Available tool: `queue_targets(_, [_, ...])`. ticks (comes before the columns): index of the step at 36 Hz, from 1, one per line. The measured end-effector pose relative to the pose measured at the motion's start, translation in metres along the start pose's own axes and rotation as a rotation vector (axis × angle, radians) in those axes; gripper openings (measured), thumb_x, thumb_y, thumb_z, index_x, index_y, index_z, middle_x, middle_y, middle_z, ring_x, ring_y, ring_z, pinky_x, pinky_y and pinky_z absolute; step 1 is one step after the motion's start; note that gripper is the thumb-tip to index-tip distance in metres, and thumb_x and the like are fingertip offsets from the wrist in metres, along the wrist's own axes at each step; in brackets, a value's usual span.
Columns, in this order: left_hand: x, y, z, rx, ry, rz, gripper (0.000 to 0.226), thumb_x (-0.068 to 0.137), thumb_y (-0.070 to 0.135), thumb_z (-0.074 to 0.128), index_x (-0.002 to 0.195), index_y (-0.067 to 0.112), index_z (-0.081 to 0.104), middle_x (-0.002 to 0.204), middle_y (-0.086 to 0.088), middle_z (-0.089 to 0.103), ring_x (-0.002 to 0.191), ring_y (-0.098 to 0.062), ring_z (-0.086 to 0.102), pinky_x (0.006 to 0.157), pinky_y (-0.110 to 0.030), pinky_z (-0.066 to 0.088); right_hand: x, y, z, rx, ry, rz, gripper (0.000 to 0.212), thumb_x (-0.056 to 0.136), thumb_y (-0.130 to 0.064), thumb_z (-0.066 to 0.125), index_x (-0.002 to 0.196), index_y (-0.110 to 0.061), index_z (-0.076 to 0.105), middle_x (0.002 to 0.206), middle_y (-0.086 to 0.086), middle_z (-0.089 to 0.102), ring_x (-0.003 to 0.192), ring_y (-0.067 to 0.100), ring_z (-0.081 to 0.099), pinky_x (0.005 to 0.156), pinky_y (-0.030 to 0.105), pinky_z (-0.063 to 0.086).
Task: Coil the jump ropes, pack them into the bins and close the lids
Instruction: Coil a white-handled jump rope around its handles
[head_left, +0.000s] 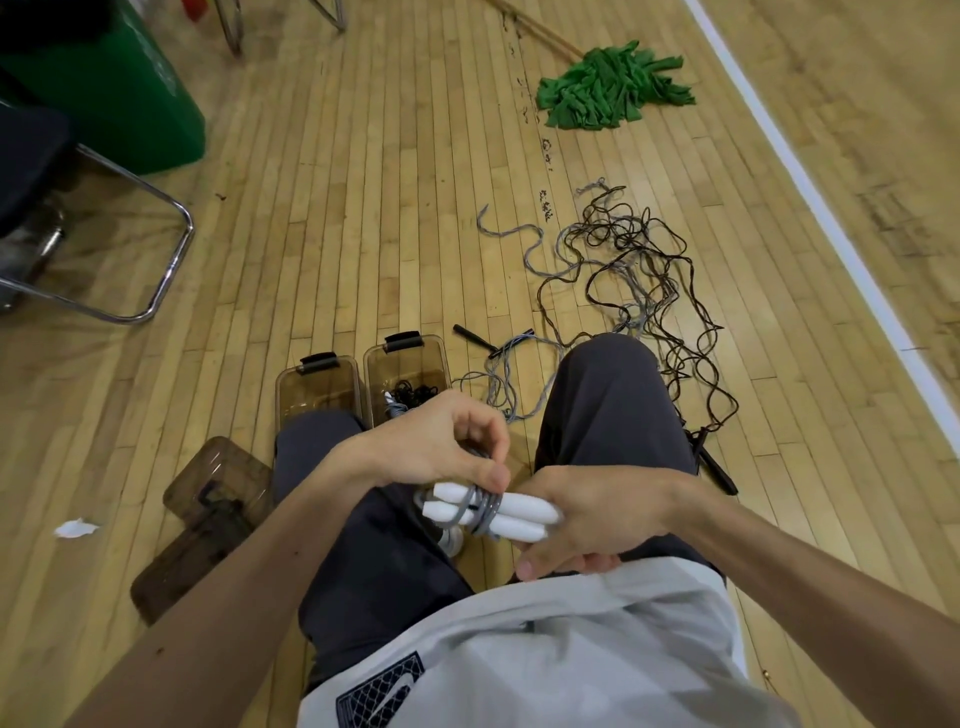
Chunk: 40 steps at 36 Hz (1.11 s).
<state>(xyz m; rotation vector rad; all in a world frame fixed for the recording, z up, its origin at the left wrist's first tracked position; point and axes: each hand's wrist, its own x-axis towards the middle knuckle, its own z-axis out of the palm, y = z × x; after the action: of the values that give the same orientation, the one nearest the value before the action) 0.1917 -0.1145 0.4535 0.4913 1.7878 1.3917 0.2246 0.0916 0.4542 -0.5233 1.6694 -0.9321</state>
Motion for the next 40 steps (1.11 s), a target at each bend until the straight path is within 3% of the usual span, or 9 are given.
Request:
queue_targets(3, [0.003, -0.004, -0.003, -0.156, 0.017, 0.022, 0.021, 0.073, 0.043, 0.084, 0.071, 0.027, 0.070, 0.070, 0.003, 0.065, 0.062, -0.014, 0.055, 0.059, -0.025, 0.044, 0.000, -0.002, 0.001, 0.144, 0.011, -0.106, 0.022, 0.094, -0.014, 0.070, 0.078, -0.007, 0.057, 0.057, 0.004, 0.053, 0.045, 0.020, 0.045, 0.045, 0.027, 0.040])
queue_targets(7, [0.009, -0.009, -0.005, -0.297, 0.073, 0.026, 0.032, 0.068, 0.058, 0.083, 0.066, 0.029, 0.070, 0.067, 0.005, 0.063, 0.061, -0.010, 0.053, 0.060, -0.022, 0.043, 0.004, -0.004, 0.002, 0.333, 0.038, -0.233, 0.019, 0.096, -0.007, 0.066, 0.084, 0.001, 0.053, 0.055, 0.003, 0.050, 0.042, 0.018, 0.040, 0.046, 0.031, 0.034])
queue_targets(11, [0.008, -0.015, -0.004, -0.295, 0.228, 0.015, 0.019, 0.087, 0.031, 0.073, 0.070, 0.025, 0.068, 0.074, 0.005, 0.063, 0.064, -0.008, 0.053, 0.058, -0.026, 0.041, 0.008, -0.001, 0.003, 0.560, 0.079, -0.316, 0.013, 0.093, -0.009, 0.065, 0.085, -0.008, 0.055, 0.057, 0.007, 0.042, 0.043, 0.016, 0.035, 0.044, 0.024, 0.031])
queue_targets(14, [0.008, -0.018, -0.001, -0.417, 0.364, -0.086, 0.036, 0.102, 0.003, 0.045, 0.079, 0.018, 0.068, 0.074, -0.003, 0.061, 0.063, -0.013, 0.051, 0.055, -0.026, 0.038, 0.009, 0.002, 0.000, 0.796, 0.053, -0.333, 0.015, 0.088, -0.019, 0.068, 0.092, -0.012, 0.055, 0.062, 0.001, 0.042, 0.046, 0.011, 0.033, 0.042, 0.018, 0.031])
queue_targets(20, [0.012, -0.015, 0.008, -0.453, 0.466, -0.109, 0.026, 0.096, 0.029, 0.052, 0.084, 0.018, 0.073, 0.063, -0.002, 0.058, 0.050, -0.013, 0.044, 0.048, -0.025, 0.030, 0.014, 0.012, -0.003, 1.021, 0.010, -0.382, 0.027, 0.080, -0.025, 0.061, 0.103, -0.010, 0.062, 0.065, 0.000, 0.045, 0.047, 0.007, 0.037, 0.044, 0.018, 0.031])
queue_targets(26, [0.011, -0.019, 0.009, -0.285, 0.412, -0.109, 0.040, 0.103, 0.027, 0.048, 0.118, -0.007, 0.062, 0.062, 0.001, 0.052, 0.047, -0.009, 0.041, 0.044, -0.018, 0.035, 0.010, 0.007, -0.005, 0.869, 0.304, -0.298, 0.020, 0.092, -0.024, 0.071, 0.093, -0.009, 0.058, 0.063, 0.000, 0.043, 0.046, 0.008, 0.032, 0.044, 0.020, 0.028])
queue_targets(31, [0.011, -0.019, 0.011, -0.179, 0.379, -0.101, 0.030, 0.098, 0.039, 0.051, 0.093, 0.020, 0.074, 0.057, 0.001, 0.048, 0.050, -0.012, 0.041, 0.054, -0.027, 0.039, 0.013, 0.009, -0.004, 0.634, 0.533, -0.269, 0.024, 0.101, -0.020, 0.059, 0.084, -0.004, 0.054, 0.060, 0.005, 0.053, 0.045, 0.016, 0.042, 0.044, 0.027, 0.039])
queue_targets(35, [0.008, -0.027, 0.010, -0.082, 0.355, -0.133, 0.019, 0.102, 0.026, 0.054, 0.106, 0.014, 0.068, 0.053, 0.003, 0.044, 0.049, -0.010, 0.042, 0.055, -0.026, 0.041, 0.011, 0.015, -0.008, 0.589, 0.608, -0.247, 0.023, 0.101, -0.021, 0.059, 0.086, -0.004, 0.059, 0.070, 0.009, 0.061, 0.048, 0.018, 0.050, 0.045, 0.028, 0.044])
queue_targets(40, [0.005, -0.035, 0.010, 0.056, 0.354, -0.136, 0.014, 0.101, 0.029, 0.058, 0.089, 0.026, 0.067, 0.058, 0.003, 0.052, 0.053, -0.013, 0.050, 0.059, -0.037, 0.045, 0.016, 0.028, -0.006, 0.578, 0.703, -0.221, 0.025, 0.100, -0.020, 0.061, 0.082, -0.003, 0.059, 0.068, 0.008, 0.060, 0.050, 0.018, 0.054, 0.045, 0.027, 0.045])
